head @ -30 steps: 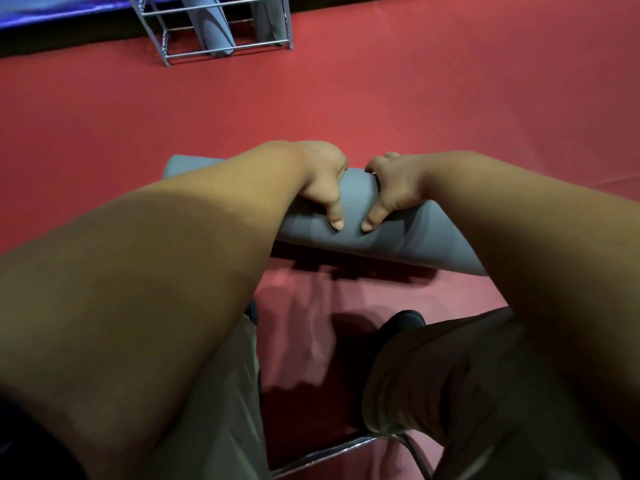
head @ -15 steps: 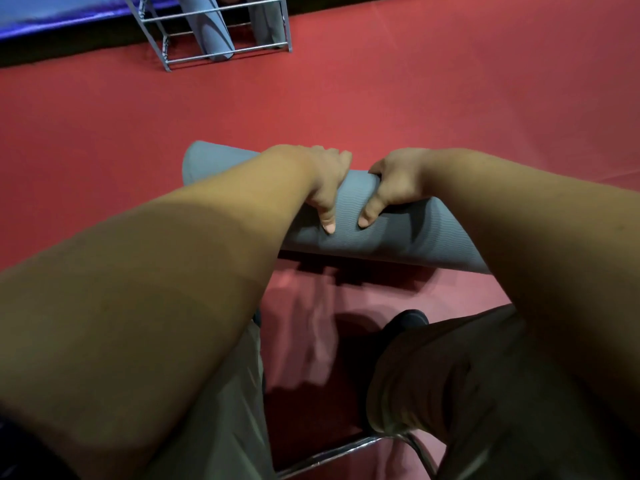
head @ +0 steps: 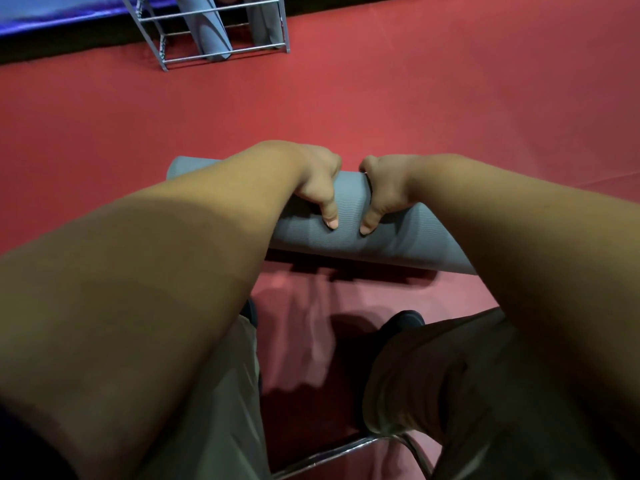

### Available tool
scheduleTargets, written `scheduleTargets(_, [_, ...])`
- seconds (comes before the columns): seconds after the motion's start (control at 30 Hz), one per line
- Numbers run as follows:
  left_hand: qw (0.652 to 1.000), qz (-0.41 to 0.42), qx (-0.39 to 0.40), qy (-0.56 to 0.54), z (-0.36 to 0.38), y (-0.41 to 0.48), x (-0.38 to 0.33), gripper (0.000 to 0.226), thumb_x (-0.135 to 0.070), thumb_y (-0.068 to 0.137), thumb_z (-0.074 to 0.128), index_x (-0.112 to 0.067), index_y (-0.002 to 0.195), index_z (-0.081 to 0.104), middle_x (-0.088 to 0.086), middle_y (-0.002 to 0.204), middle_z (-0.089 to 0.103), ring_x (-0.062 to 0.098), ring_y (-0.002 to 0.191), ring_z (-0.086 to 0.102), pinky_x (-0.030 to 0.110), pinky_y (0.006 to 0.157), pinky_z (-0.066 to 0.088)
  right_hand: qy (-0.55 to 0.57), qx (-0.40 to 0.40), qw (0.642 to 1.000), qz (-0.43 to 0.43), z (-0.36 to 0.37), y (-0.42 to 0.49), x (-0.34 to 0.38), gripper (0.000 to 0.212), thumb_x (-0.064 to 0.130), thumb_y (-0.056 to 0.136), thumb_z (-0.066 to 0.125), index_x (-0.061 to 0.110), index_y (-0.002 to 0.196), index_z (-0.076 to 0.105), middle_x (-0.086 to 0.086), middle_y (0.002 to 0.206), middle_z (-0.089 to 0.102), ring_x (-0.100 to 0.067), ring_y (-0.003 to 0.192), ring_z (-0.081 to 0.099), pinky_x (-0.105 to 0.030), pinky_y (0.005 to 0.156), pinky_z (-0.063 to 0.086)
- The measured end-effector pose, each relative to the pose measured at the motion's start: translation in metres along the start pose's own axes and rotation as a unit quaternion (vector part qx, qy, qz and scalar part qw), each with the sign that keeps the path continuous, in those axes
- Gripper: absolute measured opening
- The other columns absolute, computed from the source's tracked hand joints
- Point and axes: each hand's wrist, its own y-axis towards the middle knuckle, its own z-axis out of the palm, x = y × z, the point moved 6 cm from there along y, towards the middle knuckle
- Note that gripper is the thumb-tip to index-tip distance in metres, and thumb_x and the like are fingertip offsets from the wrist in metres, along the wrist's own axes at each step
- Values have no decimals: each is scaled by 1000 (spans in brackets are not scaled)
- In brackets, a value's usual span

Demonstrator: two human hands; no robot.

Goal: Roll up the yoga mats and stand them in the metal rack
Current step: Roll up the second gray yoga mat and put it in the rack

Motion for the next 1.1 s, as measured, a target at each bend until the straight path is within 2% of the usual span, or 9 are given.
scheduleTargets(0.1, [1000,2,-7,4,0,1,-1,96,-63,49,100,-20,120,51,4,118,64,31,103,65,47,96,58,-9,-10,1000,-2,-6,-1,1,107,66,44,99,16,131,64,-4,114,73,-29,102,69,-42,95,60])
scheduleTargets(0.27, [994,27,-28,99,-2,-8,-13,132,-61,45,103,-19,150,33,10,145,44,35,138,44,54,107,44,18,-14,1000,8,-8,-2,-5,87,69,50,95,17,116,72,-3,102,75,-27,93,71,-41,91,61])
scheduleTargets(0.33, [993,26,-45,103,-5,-9,-14,124,-58,43,105,-20,140,37,8,142,48,35,136,48,57,106,45,39,-14,999,11,-10,-3,-6,86,69,50,95,18,116,70,-2,103,74,-27,95,70,-42,92,61])
scheduleTargets(0.43, [995,29,-60,73,-14,-10,-9,100,-57,41,103,-24,114,45,1,114,61,31,105,61,44,88,54,51,-8,999,10,-8,-2,-9,87,66,52,95,19,120,68,-3,109,74,-27,98,70,-43,95,60])
scheduleTargets(0.5, [997,28,-58,50,-18,-13,-7,91,-57,45,102,-24,112,50,-4,96,58,28,95,60,37,78,51,59,5,998,10,-6,-4,-8,98,66,51,94,19,131,62,-6,120,72,-29,106,69,-45,101,57])
scheduleTargets(0.63, [999,15,-28,15,-13,-11,-4,86,-57,45,101,-21,111,59,-1,95,65,26,89,66,42,84,61,18,16,1000,5,0,-6,1,155,79,30,94,16,158,32,-11,152,51,-35,136,54,-52,114,47])
scheduleTargets(0.7, [1000,13,-17,7,-10,-9,-3,83,-57,46,100,-20,109,61,0,97,67,25,87,67,45,86,62,14,6,1000,5,0,-4,2,157,73,36,99,13,160,25,-13,155,49,-37,137,54,-52,114,48])
scheduleTargets(0.93, [1000,10,-5,-2,-6,-4,0,88,-55,51,100,-23,118,54,1,111,65,29,100,66,47,93,60,0,-26,1000,-7,-10,-2,3,104,66,47,98,14,131,65,-5,114,73,-29,102,70,-42,94,61])
scheduleTargets(1.1, [995,31,-23,92,-5,-9,-6,130,-64,44,102,-27,151,36,5,141,47,34,134,47,57,107,46,34,-29,999,5,-8,0,-4,81,69,48,94,16,106,75,-3,94,76,-25,86,73,-42,85,64])
